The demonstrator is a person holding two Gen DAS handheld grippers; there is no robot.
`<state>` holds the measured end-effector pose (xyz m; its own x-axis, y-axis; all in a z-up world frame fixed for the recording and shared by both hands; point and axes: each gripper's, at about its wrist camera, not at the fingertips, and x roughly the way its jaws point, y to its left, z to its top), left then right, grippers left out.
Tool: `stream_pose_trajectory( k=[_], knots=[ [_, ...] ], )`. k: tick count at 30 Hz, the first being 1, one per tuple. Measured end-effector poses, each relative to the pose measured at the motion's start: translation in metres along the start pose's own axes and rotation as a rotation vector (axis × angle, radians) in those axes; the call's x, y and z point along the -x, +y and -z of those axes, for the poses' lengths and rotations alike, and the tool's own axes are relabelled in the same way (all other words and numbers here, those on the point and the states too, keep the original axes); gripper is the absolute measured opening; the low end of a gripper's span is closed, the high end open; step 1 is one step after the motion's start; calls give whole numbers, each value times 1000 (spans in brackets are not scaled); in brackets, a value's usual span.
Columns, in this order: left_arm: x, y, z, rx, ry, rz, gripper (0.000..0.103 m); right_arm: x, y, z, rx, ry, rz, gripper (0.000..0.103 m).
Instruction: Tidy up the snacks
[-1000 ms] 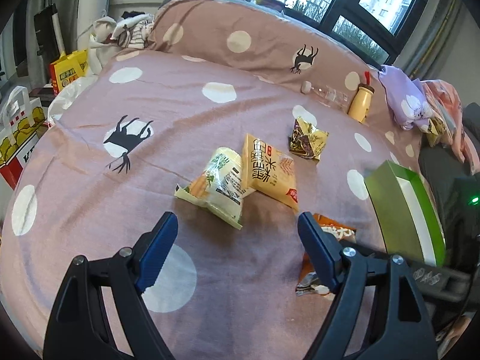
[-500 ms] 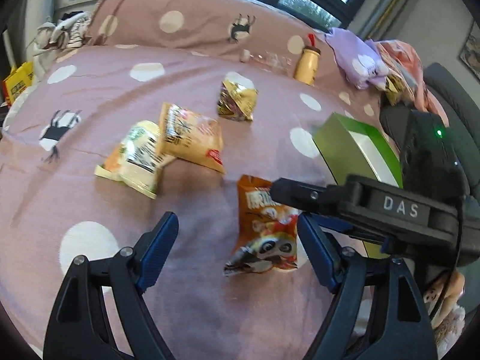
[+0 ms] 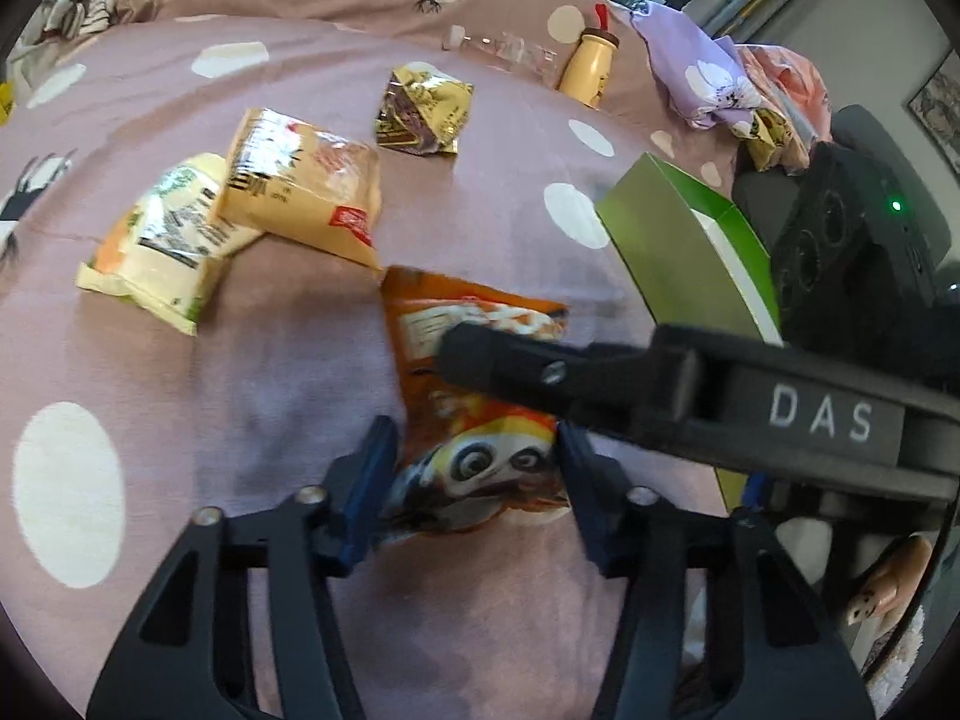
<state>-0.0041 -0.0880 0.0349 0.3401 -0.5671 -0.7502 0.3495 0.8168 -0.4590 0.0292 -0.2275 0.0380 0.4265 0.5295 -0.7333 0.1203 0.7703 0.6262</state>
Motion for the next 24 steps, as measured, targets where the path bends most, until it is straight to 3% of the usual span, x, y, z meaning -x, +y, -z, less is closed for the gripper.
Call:
stream_pose_trajectory(
  k=[6,8,14,15,16,24],
  knots=[
    [13,-14,-4,-7,-58,23,41,7,11,2,34,-16,-1,45],
    [20,-23,-10,-13,-91,33,40,24,19,0,61,-69,-2,45],
    [29,-79,-33,-162,-193,67,40,82,22,-11,105,-257,29,45],
    [27,-87,-37,-185,-200,76,40,106,12,-18,89,-325,27,45],
    [25,-100,-42,-215,-210,90,40,106,12,-18,89,-325,27,45],
    [-18,-169,-67,-395,-177,161,40,168,-36,-31,7,-514,73,45]
  ],
)
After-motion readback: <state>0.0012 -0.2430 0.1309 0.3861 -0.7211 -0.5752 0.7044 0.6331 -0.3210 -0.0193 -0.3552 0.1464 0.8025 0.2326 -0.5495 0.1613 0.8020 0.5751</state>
